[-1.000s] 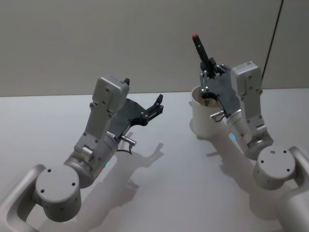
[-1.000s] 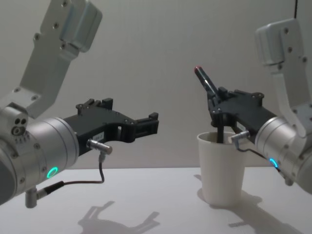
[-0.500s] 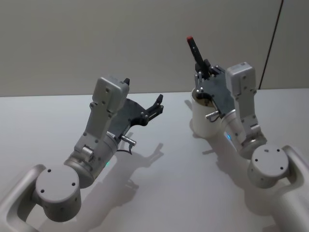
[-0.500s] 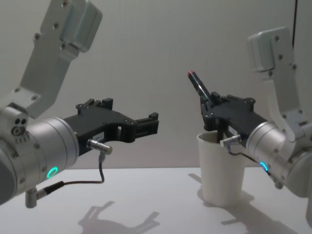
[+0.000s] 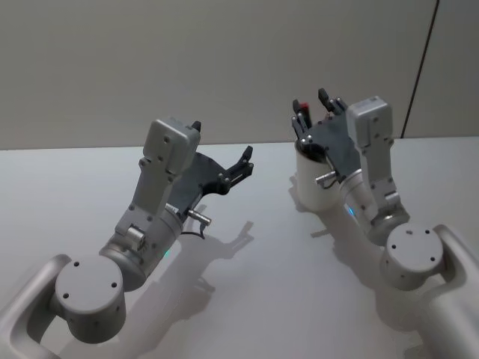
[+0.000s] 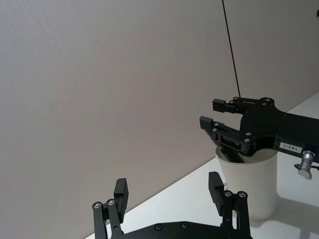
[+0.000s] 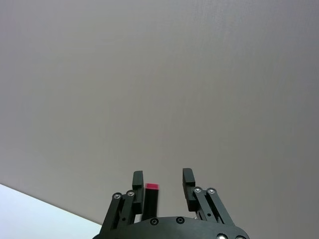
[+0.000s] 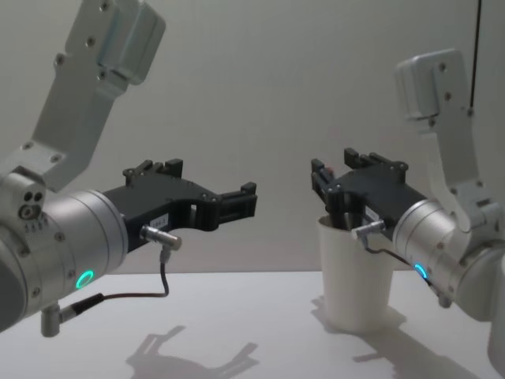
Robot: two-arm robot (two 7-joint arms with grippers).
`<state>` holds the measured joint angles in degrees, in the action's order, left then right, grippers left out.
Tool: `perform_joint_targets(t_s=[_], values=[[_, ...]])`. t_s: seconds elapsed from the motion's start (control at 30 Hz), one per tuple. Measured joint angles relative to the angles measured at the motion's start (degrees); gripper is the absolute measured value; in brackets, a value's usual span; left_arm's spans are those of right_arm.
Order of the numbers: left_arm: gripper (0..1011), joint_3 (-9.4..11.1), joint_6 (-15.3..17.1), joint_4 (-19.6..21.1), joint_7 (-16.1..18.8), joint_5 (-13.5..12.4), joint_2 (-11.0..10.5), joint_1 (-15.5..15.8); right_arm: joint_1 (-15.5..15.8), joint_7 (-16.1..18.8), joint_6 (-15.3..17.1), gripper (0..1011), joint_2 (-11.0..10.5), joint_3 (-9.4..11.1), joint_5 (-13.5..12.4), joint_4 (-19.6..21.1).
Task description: Place the pen into the pen holder.
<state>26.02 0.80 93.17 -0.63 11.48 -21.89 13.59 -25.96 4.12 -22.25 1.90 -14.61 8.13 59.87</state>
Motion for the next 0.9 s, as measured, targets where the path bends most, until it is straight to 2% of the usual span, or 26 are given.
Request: perform_joint_targets(t_s=[0.07, 0.1, 0.27, 0.3, 0.63, 0.9], values=[[1001, 0.0, 0.0, 0.0, 0.0, 0.0, 0.0, 0.0, -0.1, 0.0, 0.0, 474, 0.0, 0.0, 0.0, -0.1], [1001, 0.0, 0.0, 0.0, 0.0, 0.0, 0.0, 0.0, -0.1, 0.0, -0.1, 545, 0.0, 0.0, 0.0, -0.2], [1001, 0.0, 0.0, 0.0, 0.0, 0.0, 0.0, 0.0, -0.2, 0.0, -0.1, 683, 0.1, -0.1, -0.1, -0.4], [1001, 0.0, 0.0, 0.0, 0.0, 0.0, 0.0, 0.0, -0.2, 0.0, -0.2, 744, 0.1, -0.1, -0.1, -0.4], [1001, 0.0, 0.0, 0.0, 0.0, 0.0, 0.0, 0.0, -0.1, 0.2, 0.0, 999, 0.0, 0.0, -0.6, 0.0], [1001, 0.0, 0.0, 0.0, 0.0, 0.0, 0.0, 0.0, 2.7, 1.1, 2.8, 1001, -1.2, 0.8, -4.1, 5.5]])
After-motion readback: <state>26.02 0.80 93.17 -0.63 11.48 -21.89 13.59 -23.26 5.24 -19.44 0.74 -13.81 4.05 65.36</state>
